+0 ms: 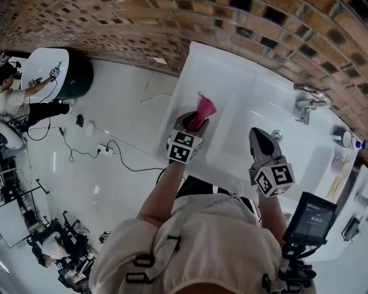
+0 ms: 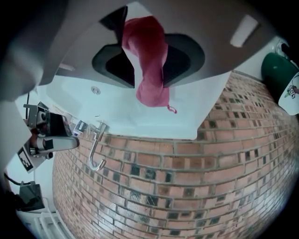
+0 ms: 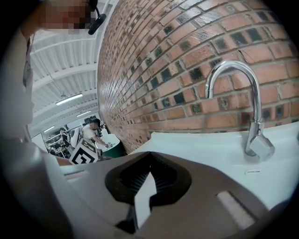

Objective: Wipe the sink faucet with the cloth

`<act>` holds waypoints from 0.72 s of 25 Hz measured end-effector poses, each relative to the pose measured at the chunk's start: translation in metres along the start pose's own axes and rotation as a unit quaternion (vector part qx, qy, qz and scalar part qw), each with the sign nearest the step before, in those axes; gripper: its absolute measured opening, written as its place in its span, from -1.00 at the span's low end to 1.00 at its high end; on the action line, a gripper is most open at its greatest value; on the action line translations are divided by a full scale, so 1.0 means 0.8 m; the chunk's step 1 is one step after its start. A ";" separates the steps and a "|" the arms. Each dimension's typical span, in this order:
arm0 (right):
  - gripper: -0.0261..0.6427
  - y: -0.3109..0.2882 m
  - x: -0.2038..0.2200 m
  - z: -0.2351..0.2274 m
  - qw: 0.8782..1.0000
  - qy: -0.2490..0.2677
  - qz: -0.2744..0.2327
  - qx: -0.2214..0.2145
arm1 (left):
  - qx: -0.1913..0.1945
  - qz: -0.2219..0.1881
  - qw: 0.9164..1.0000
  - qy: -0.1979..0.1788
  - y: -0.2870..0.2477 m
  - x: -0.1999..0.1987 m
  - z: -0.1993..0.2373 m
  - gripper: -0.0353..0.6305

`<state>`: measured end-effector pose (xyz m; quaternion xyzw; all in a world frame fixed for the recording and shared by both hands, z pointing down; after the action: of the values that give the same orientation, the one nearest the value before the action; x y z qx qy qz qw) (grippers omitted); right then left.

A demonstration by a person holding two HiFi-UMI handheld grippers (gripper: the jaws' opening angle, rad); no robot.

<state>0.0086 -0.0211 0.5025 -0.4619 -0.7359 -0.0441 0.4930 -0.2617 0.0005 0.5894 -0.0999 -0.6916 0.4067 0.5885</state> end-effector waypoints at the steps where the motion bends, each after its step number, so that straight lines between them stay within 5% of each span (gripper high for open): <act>1: -0.94 -0.001 0.001 -0.003 1.000 -0.002 0.001 0.000 | 0.001 0.011 1.000 0.002 -0.005 0.004 0.000 -0.40; 8: -0.94 -0.013 0.005 -0.014 1.000 -0.007 0.007 0.004 | -0.019 0.042 0.999 0.011 -0.024 0.023 0.011 -0.41; 18: -0.94 0.004 -0.007 -0.003 1.000 0.007 -0.003 0.003 | -0.029 0.022 0.999 0.020 -0.008 0.009 0.013 -0.61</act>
<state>0.0134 -0.0242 0.4980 -0.4583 -0.7339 -0.0468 0.4992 -0.2708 -0.0038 0.5992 -0.1403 -0.6888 0.3966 0.5904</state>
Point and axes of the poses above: the fingertips, and each gripper's own axes: y backward along the fingers, z to its left, x out of its underside, the point moved 10 cm from there along y, backward along the fingers, and after that the axes turned 11 degrees about -y, right-handed, at the moved point
